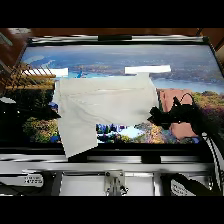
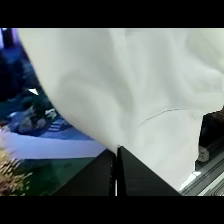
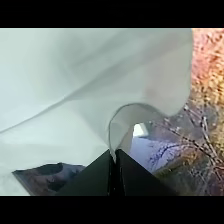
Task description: Fold the shirts.
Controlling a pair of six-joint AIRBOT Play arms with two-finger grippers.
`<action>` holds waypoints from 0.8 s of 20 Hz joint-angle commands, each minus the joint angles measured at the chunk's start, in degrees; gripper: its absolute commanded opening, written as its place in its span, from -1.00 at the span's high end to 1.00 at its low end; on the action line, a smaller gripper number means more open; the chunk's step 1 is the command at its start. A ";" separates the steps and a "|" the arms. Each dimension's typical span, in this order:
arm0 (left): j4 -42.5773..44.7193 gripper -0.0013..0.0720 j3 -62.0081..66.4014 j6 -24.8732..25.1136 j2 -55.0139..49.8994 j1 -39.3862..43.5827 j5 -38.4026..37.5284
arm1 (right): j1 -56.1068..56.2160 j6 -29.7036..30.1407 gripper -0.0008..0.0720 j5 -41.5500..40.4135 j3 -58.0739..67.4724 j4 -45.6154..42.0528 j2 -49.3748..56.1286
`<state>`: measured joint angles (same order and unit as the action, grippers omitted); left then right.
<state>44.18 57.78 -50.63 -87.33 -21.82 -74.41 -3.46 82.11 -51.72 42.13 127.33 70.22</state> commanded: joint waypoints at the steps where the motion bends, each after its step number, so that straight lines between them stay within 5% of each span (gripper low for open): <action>1: -3.45 0.89 5.40 0.57 4.81 0.02 -2.36 | 0.07 4.44 0.85 -2.78 4.92 -4.00 -6.71; 8: -22.80 0.89 32.26 0.68 22.82 0.02 -0.22 | 0.07 7.85 0.85 -1.70 34.51 -16.06 -21.44; 12: -24.39 0.89 52.09 -0.39 30.88 -0.02 17.07 | 0.07 10.25 0.85 3.23 55.15 -20.55 -25.20; 16: -13.44 0.89 58.49 -11.87 38.84 -0.07 34.77 | 0.07 10.38 0.85 2.10 67.17 -24.04 -27.82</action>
<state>24.32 110.39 -55.16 -54.13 -21.82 -53.41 -3.42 91.81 -49.95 100.47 106.78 44.56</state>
